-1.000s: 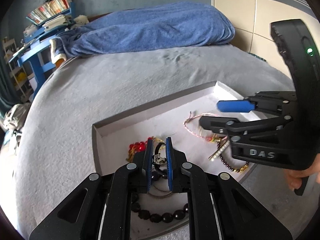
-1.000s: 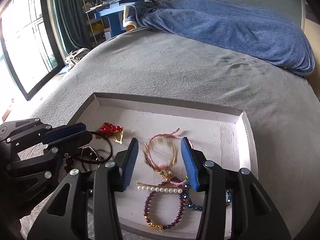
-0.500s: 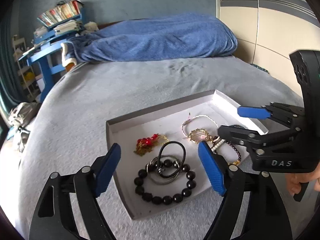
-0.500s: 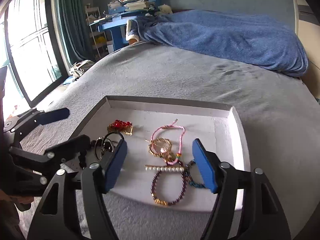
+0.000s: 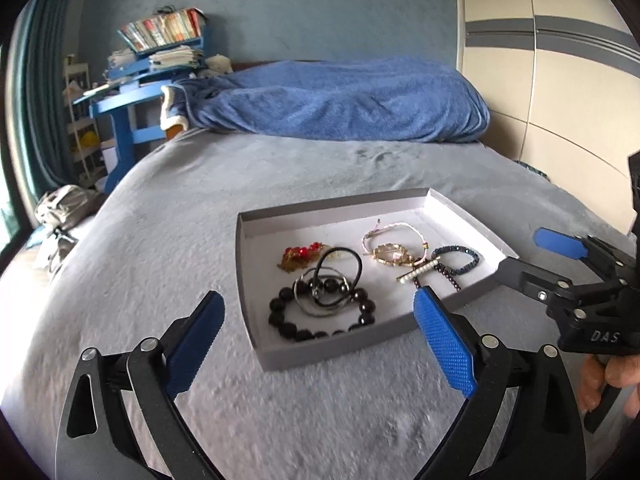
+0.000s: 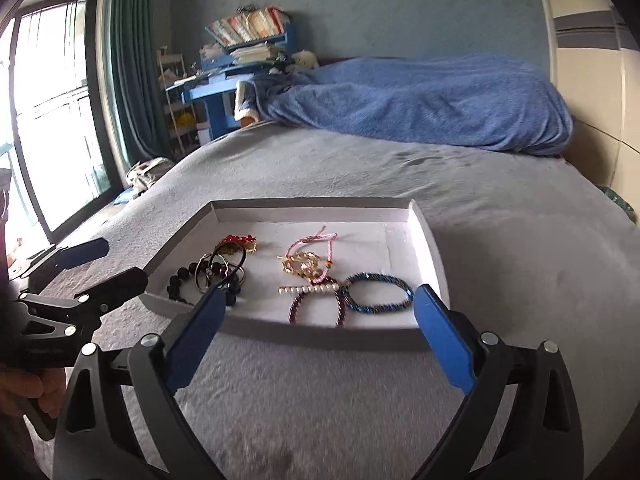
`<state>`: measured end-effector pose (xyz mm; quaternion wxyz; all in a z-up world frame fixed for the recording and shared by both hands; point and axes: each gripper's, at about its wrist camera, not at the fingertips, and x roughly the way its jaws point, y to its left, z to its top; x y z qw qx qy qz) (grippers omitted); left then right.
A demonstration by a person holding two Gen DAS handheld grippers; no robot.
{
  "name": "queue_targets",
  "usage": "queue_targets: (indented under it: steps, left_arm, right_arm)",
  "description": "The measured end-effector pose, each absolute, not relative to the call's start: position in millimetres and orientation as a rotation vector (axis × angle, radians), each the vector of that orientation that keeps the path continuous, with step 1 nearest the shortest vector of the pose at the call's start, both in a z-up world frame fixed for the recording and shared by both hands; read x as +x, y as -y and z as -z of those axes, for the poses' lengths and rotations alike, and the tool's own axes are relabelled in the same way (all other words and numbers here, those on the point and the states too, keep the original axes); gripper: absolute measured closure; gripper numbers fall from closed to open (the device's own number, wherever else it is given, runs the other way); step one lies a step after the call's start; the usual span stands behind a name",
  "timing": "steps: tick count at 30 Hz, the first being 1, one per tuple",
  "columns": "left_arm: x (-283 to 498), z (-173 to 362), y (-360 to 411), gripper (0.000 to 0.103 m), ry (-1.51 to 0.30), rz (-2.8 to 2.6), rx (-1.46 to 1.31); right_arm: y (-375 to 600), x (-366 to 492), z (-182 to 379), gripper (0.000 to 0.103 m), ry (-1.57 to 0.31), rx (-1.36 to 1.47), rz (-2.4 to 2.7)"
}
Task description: Organize jewelry
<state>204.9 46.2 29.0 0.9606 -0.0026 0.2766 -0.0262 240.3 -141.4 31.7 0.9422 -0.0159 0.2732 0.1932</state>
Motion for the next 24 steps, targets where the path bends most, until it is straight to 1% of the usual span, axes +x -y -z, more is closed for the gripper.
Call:
queue_targets:
  steps: [8, 12, 16, 24]
  left_arm:
    - [178.5, -13.2, -37.9, 0.008, -0.525, -0.021, -0.022]
    - [169.4, -14.9, -36.8, 0.006, -0.488, -0.044, -0.018]
    - [164.4, -10.9, -37.1, 0.005, -0.489, -0.054, -0.029]
    - [149.7, -12.1, -32.3, 0.005, -0.437, -0.041, -0.006]
  right_arm:
    - [147.0, 207.7, -16.1, 0.006, -0.535, -0.037, -0.347]
    - [150.9, 197.7, -16.1, 0.006, -0.513, -0.023, -0.339]
    - [153.2, 187.3, -11.7, 0.006, -0.505, -0.020, -0.321]
    - [155.5, 165.9, -10.0, 0.006, -0.456, -0.034, -0.295]
